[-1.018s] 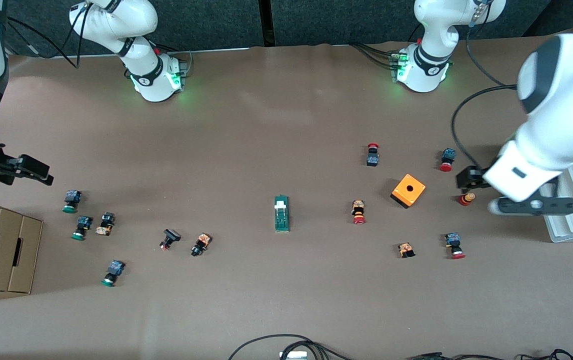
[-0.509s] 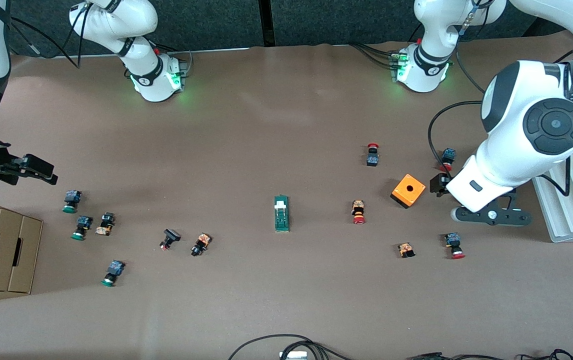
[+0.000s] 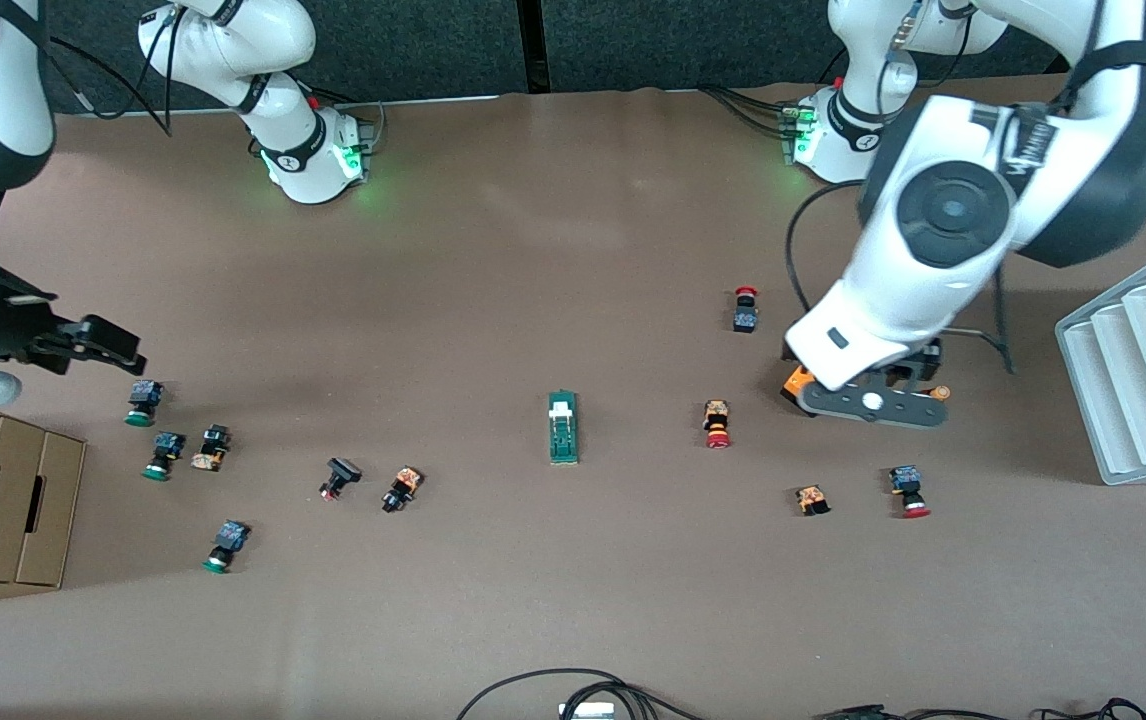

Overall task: Close load switch with both arms
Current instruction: 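Move the left gripper over the green switch while the right gripper approaches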

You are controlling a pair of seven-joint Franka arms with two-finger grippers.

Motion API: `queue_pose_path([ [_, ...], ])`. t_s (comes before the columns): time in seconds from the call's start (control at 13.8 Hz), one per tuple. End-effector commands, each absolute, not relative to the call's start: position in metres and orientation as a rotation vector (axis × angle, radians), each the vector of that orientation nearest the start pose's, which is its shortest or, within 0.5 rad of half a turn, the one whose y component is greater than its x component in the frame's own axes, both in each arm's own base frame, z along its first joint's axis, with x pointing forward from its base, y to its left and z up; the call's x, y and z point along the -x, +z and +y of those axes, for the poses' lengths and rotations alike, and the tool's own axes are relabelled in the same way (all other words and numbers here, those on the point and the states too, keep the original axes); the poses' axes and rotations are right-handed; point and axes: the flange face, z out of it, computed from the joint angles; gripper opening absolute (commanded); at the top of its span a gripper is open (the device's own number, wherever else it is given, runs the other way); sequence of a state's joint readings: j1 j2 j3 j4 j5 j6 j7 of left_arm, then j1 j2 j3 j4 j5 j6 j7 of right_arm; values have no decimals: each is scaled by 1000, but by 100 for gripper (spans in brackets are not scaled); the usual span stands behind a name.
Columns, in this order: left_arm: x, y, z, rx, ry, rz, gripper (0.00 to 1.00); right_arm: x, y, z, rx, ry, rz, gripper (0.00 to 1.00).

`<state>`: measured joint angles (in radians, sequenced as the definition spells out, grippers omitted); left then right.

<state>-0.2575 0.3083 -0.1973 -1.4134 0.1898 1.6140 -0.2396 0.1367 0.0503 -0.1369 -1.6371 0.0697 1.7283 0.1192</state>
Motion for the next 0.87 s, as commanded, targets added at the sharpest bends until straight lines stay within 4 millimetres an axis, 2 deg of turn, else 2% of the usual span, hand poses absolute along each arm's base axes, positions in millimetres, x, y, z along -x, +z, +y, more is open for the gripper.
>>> queue_pose_path([
  [0.0, -590, 523, -273, 2957, 6, 360, 100, -610, 578, 41, 3004, -60, 379, 98],
  [0.15, -580, 525, -313, 2979, -86, 414, 100, -620, 572, 66, 2972, -41, 494, 98],
  [0.29, -564, 526, -362, 3025, -254, 344, 100, -630, 561, 95, 2901, -14, 639, 98],
  [0.51, -541, 498, -428, 2950, -440, 296, 100, -647, 554, 131, 2820, -9, 808, 98],
  [0.73, -515, 466, -484, 2904, -621, 202, 100, -653, 554, 165, 2738, 13, 962, 98],
  [0.8, -512, 455, -493, 2904, -659, 165, 100, -655, 555, 175, 2699, 15, 1018, 98],
])
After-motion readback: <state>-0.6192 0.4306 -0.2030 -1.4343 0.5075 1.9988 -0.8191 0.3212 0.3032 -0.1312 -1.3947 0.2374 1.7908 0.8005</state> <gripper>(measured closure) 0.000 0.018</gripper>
